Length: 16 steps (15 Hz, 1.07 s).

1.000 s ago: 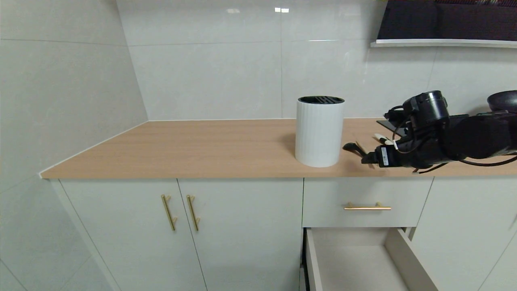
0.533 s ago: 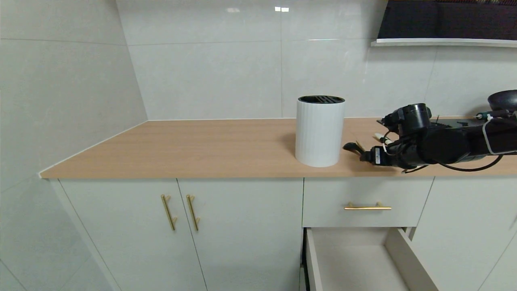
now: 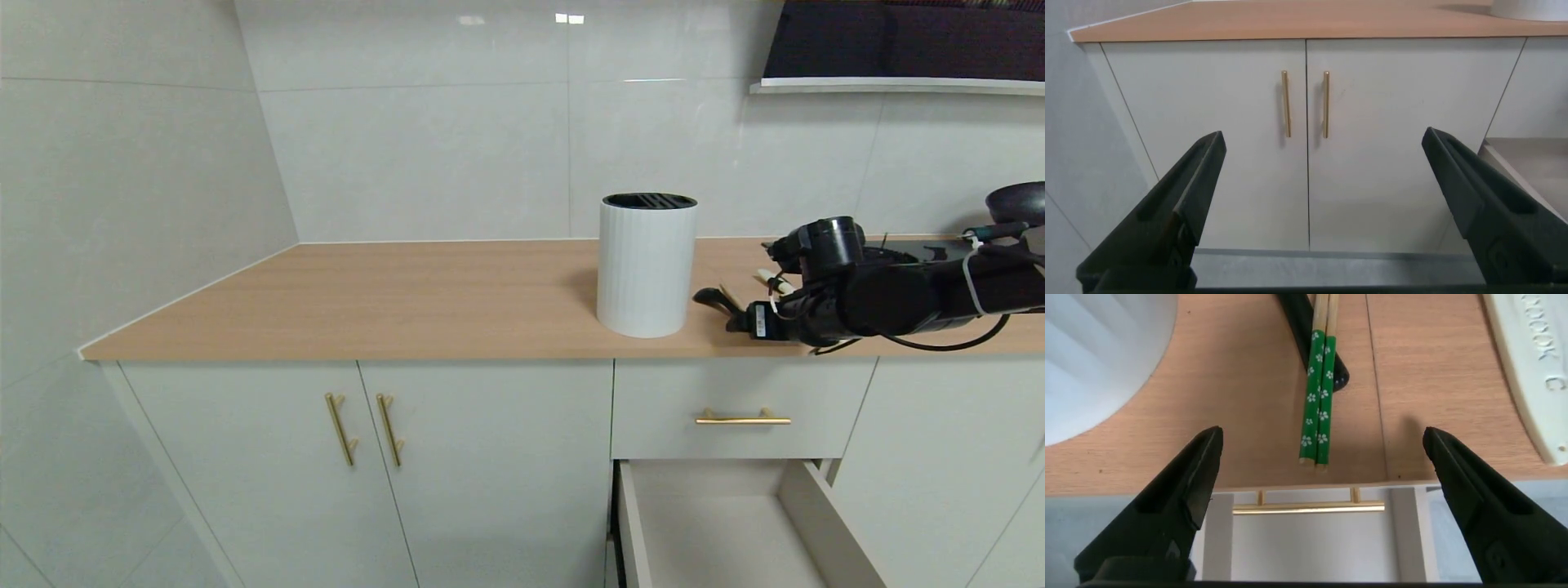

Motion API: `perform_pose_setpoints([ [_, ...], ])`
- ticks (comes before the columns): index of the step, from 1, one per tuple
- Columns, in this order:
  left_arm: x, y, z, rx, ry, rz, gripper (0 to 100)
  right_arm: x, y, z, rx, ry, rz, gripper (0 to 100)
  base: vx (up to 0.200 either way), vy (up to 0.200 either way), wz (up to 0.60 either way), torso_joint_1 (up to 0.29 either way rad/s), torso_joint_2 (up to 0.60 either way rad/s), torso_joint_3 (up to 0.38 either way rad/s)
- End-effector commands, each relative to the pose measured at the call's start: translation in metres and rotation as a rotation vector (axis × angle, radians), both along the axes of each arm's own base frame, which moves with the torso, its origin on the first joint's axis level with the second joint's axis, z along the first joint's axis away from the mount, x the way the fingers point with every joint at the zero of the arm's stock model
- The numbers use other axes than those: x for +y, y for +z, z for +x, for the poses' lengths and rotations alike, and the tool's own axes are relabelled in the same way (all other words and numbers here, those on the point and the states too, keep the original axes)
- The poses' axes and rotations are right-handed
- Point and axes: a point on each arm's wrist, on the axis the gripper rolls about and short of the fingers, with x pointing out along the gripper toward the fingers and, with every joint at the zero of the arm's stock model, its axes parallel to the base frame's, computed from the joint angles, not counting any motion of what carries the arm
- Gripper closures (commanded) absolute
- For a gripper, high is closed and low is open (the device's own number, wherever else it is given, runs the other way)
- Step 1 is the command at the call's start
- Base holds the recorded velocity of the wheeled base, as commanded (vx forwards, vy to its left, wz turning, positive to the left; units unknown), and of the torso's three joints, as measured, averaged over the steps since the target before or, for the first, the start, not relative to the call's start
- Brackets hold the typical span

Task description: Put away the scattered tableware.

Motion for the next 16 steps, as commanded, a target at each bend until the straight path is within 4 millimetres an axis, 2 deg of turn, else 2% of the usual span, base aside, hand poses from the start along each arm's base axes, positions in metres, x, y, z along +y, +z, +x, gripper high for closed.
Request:
perform_pose_setpoints([
  [1,0.000,0.000,0.000,0.000,0.000,0.000,0,0.000,-0.001,0.000,0.004,0.002,-0.001,100,0.000,0.000,0.00,0.000,0.00,0.000],
  [5,0.000,0.000,0.000,0.000,0.000,0.000,0,0.000,-0.002,0.001,0.002,0.001,0.000,100,0.000,0.000,0.00,0.000,0.00,0.000],
  [8,0.000,0.000,0.000,0.000,0.000,0.000,0,0.000,0.008,-0.003,-0.021,-0.001,0.004,100,0.000,0.000,0.00,0.000,0.00,0.000],
  [10,0.000,0.000,0.000,0.000,0.000,0.000,0,-0.008,0.026,-0.012,-0.053,-0.016,0.011,100,0.000,0.000,0.00,0.000,0.00,0.000],
  [11,0.000,0.000,0.000,0.000,0.000,0.000,0,-0.008,0.027,-0.013,-0.056,-0.018,0.011,100,0.000,0.000,0.00,0.000,0.00,0.000],
  [12,0.000,0.000,0.000,0.000,0.000,0.000,0,-0.012,0.048,-0.033,-0.090,-0.017,0.018,100,0.000,0.000,0.00,0.000,0.00,0.000],
  [13,0.000,0.000,0.000,0.000,0.000,0.000,0,-0.013,0.057,-0.042,-0.108,-0.018,0.024,100,0.000,0.000,0.00,0.000,0.00,0.000],
  [14,0.000,0.000,0.000,0.000,0.000,0.000,0,-0.014,0.077,-0.071,-0.150,-0.005,0.044,100,0.000,0.000,0.00,0.000,0.00,0.000],
  [16,0.000,0.000,0.000,0.000,0.000,0.000,0,-0.014,0.104,-0.118,-0.206,0.021,0.074,100,0.000,0.000,0.00,0.000,0.00,0.000],
])
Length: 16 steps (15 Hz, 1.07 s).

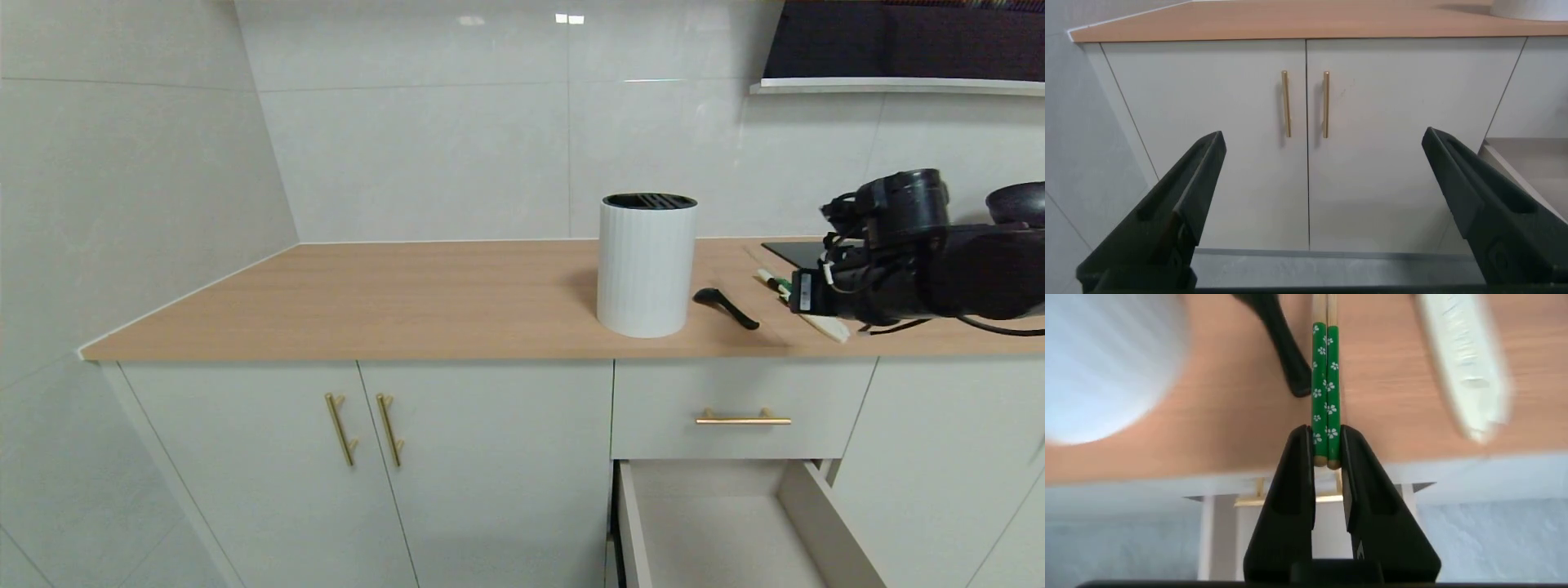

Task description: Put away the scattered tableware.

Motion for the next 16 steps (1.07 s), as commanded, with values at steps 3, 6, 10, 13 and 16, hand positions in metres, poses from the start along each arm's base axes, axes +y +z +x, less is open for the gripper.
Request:
perform_pose_setpoints([
  [3,0.000,0.000,0.000,0.000,0.000,0.000,0,-0.012,0.058,-0.131,-0.009,0.139,0.080,100,0.000,0.000,0.00,0.000,0.00,0.000],
  [6,0.000,0.000,0.000,0.000,0.000,0.000,0,-0.018,0.051,-0.167,-0.006,0.257,0.047,100,0.000,0.000,0.00,0.000,0.00,0.000],
  [10,0.000,0.000,0.000,0.000,0.000,0.000,0,-0.019,0.031,-0.174,0.051,0.325,-0.027,100,0.000,0.000,0.00,0.000,0.00,0.000],
  [13,0.000,0.000,0.000,0.000,0.000,0.000,0,-0.018,0.020,-0.179,0.078,0.396,-0.055,100,0.000,0.000,0.00,0.000,0.00,0.000],
  [16,0.000,0.000,0.000,0.000,0.000,0.000,0,-0.016,0.006,-0.184,0.106,0.519,-0.114,100,0.000,0.000,0.00,0.000,0.00,0.000],
])
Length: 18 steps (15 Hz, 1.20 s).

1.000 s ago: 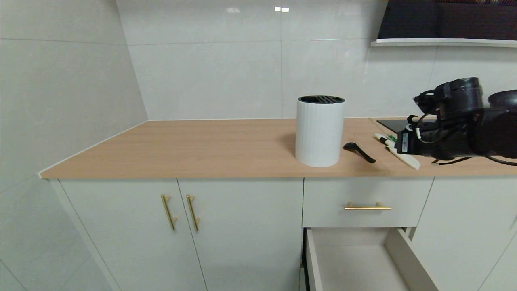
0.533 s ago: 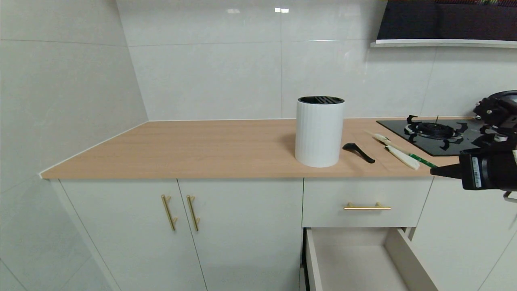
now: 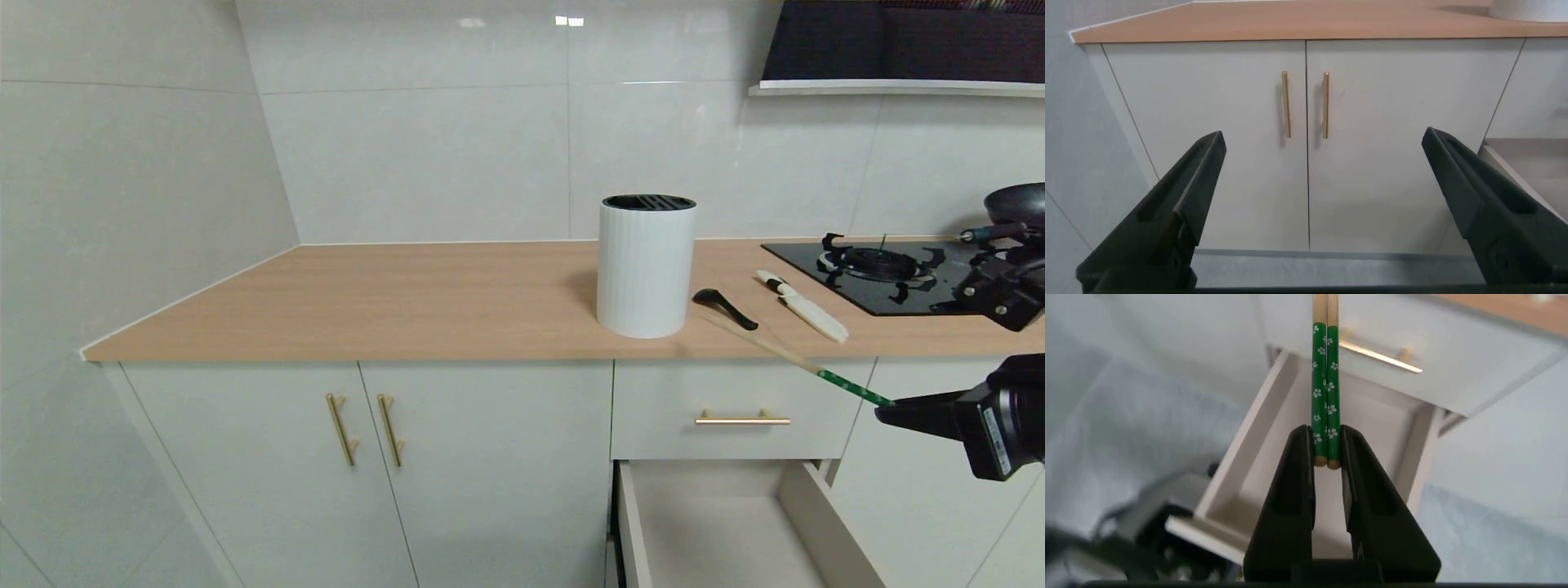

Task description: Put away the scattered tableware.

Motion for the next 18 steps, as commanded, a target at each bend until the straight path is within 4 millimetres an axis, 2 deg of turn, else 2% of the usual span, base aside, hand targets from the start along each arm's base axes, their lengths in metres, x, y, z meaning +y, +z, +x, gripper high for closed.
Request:
perform_pose_setpoints([
  [1,0.000,0.000,0.000,0.000,0.000,0.000,0,0.003,-0.008,-0.004,0.024,0.039,-0.005,100,0.000,0.000,0.00,0.000,0.00,0.000],
  [6,0.000,0.000,0.000,0.000,0.000,0.000,0,0.019,-0.019,-0.011,0.063,0.149,-0.017,100,0.000,0.000,0.00,-0.123,0.33,0.200],
  [15,0.000,0.000,0.000,0.000,0.000,0.000,0,0.025,-0.039,0.004,0.115,0.167,-0.037,100,0.000,0.000,0.00,-0.146,0.45,0.296],
  [18,0.000,0.000,0.000,0.000,0.000,0.000,0,0.027,-0.044,0.008,0.112,0.167,-0.036,100,0.000,0.000,0.00,0.023,0.05,0.018],
])
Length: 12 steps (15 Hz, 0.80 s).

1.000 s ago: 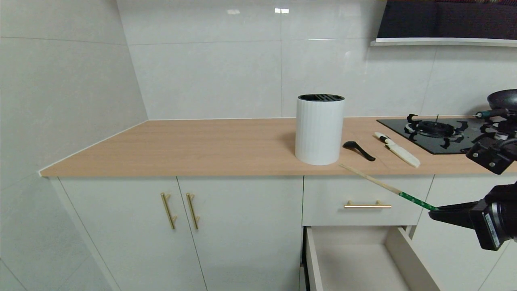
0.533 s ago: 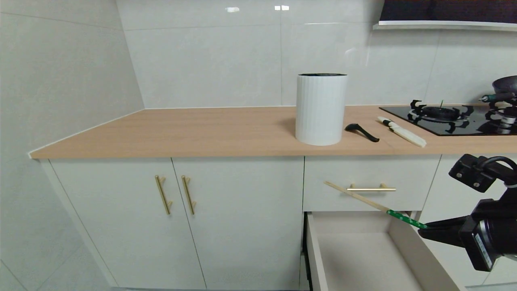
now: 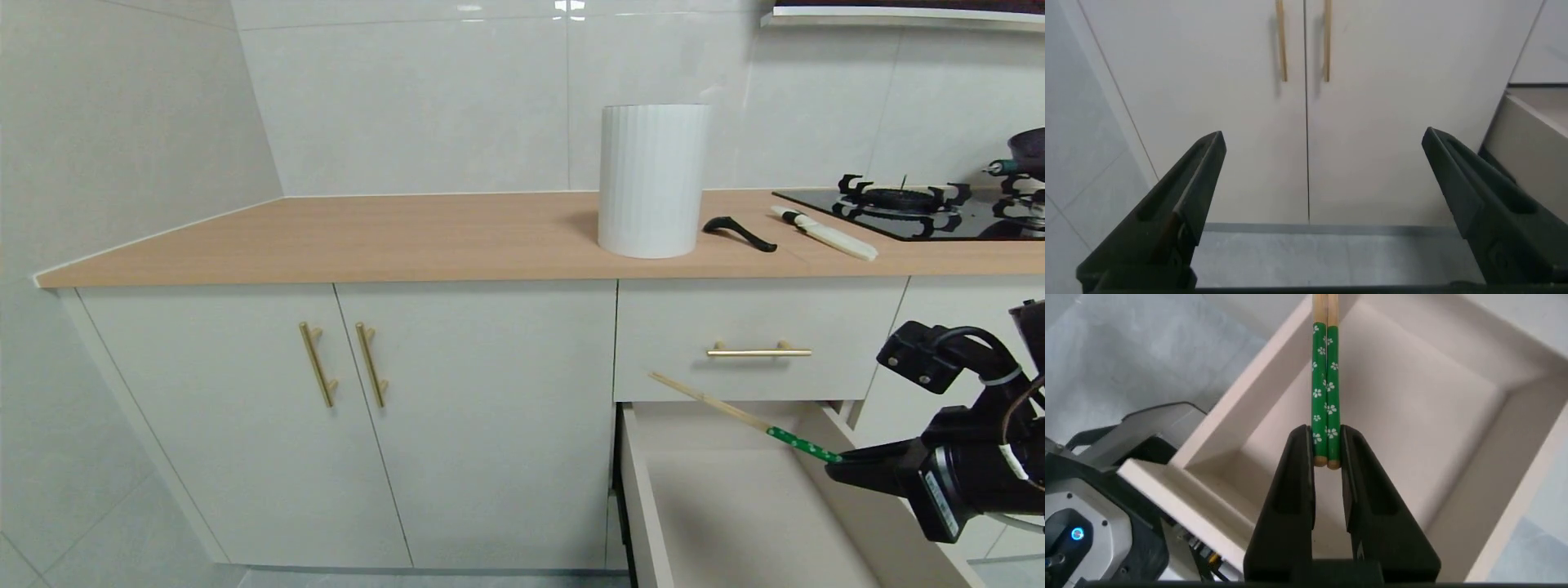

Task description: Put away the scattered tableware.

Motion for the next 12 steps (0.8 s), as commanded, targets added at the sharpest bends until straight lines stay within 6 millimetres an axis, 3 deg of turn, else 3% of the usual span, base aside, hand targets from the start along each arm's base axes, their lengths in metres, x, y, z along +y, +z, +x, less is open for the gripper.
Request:
perform_pose_setpoints([
  [1,0.000,0.000,0.000,0.000,0.001,0.000,0,0.002,-0.011,0.007,0.041,0.001,-0.013,100,0.000,0.000,0.00,0.000,0.00,0.000],
  [5,0.000,0.000,0.000,0.000,0.001,0.000,0,0.009,-0.045,0.041,0.154,-0.033,-0.046,100,0.000,0.000,0.00,-0.065,0.10,0.079],
  [12,0.000,0.000,0.000,0.000,0.001,0.000,0,0.018,-0.101,0.103,0.365,-0.251,-0.044,100,0.000,0.000,0.00,0.000,0.00,0.000],
])
